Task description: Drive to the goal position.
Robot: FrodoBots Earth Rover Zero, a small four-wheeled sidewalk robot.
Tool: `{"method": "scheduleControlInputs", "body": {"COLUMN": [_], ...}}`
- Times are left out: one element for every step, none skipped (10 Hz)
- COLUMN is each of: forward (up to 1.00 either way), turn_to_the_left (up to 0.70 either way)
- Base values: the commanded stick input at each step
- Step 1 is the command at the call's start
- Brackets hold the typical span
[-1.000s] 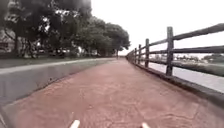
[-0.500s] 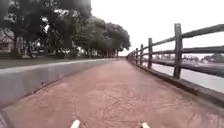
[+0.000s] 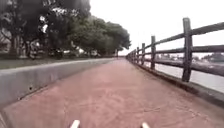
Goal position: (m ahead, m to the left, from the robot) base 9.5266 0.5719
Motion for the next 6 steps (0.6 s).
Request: {"method": "scheduleControlInputs", "body": {"forward": [0.70, 0.70, 0.70, 0.70, 0.70, 0.70], "turn_to_the_left": [0.00, 0.00, 0.00, 0.00, 0.00, 0.00]}}
